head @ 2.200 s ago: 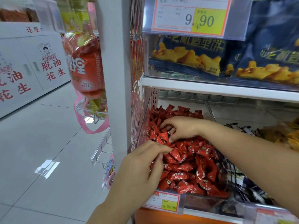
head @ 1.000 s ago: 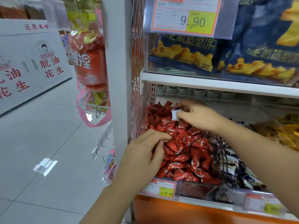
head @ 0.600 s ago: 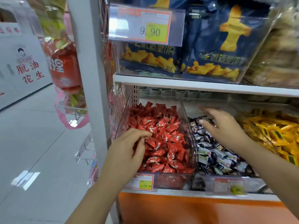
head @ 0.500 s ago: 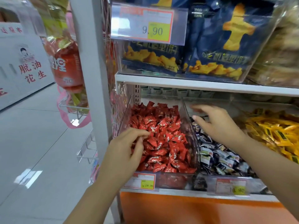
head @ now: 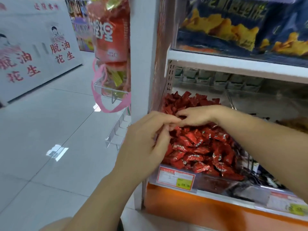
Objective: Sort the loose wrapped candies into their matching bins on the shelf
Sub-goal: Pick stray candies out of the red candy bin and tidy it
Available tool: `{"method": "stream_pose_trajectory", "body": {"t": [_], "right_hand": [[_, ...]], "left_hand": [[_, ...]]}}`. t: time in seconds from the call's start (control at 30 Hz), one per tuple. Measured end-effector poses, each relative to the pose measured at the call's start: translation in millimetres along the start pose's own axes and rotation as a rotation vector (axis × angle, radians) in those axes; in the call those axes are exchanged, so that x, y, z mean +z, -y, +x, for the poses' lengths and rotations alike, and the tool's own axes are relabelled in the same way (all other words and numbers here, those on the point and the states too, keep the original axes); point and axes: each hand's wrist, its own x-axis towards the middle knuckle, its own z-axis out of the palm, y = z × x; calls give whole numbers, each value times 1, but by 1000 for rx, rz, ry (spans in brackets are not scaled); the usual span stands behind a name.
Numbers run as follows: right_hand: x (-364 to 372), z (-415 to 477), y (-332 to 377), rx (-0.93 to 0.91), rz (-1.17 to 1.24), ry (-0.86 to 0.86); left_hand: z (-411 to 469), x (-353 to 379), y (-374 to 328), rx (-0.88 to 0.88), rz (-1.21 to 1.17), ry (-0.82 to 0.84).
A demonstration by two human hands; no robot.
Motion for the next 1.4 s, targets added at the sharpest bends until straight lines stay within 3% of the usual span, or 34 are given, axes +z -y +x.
{"method": "stream_pose_trajectory", "body": {"t": [0.27,0.63,0.87,1.1,1.4], "right_hand": [[0,-47,-13,-97,-48,159],[-4,-61,-29,-16,-182,94],[-1,-26,-4,-41,-10,253],[-7,-1,-12,31,375,44],[-15,-21,-41,164,565,-110]], "left_hand": [[0,0,0,0,-17,-16],[-2,1,0,5,-4,0],[0,3,1,7,-11,15],[1,2,3,13,-22,28],[0,3,3,11,-20,23]]}}
